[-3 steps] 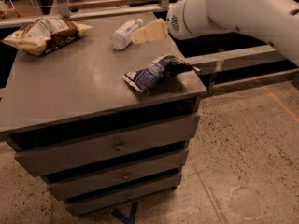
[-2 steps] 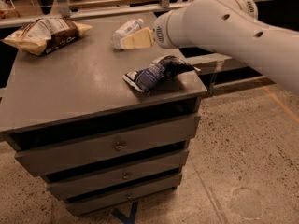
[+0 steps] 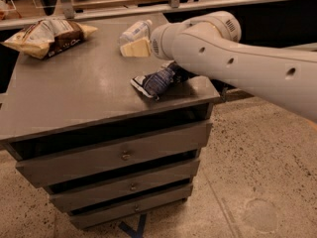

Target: Pick blue plastic bottle

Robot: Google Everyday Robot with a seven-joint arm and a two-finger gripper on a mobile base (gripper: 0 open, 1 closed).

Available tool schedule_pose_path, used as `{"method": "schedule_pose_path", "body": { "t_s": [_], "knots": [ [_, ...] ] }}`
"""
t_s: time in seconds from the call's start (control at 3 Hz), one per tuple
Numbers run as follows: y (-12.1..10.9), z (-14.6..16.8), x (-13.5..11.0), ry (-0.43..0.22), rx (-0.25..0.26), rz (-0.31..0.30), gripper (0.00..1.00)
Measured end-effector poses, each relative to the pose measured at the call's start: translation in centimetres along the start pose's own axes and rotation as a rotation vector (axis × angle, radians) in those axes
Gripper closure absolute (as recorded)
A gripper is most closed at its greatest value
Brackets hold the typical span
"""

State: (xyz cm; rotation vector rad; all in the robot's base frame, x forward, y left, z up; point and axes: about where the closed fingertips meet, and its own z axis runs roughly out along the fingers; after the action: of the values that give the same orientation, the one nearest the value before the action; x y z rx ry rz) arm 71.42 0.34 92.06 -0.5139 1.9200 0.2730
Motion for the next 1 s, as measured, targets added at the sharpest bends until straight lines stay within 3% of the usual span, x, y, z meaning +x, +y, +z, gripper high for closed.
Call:
{"method": "schedule_pose_path", "body": {
  "t_s": [0.67,1.0],
  "knots": [
    [-1.3,5.2,-1.0,0.022,0.099,-0.041,0.0],
    [-0.4,8.6,-2.2,0.007,0.126,-0.056,0.0]
  ]
}}
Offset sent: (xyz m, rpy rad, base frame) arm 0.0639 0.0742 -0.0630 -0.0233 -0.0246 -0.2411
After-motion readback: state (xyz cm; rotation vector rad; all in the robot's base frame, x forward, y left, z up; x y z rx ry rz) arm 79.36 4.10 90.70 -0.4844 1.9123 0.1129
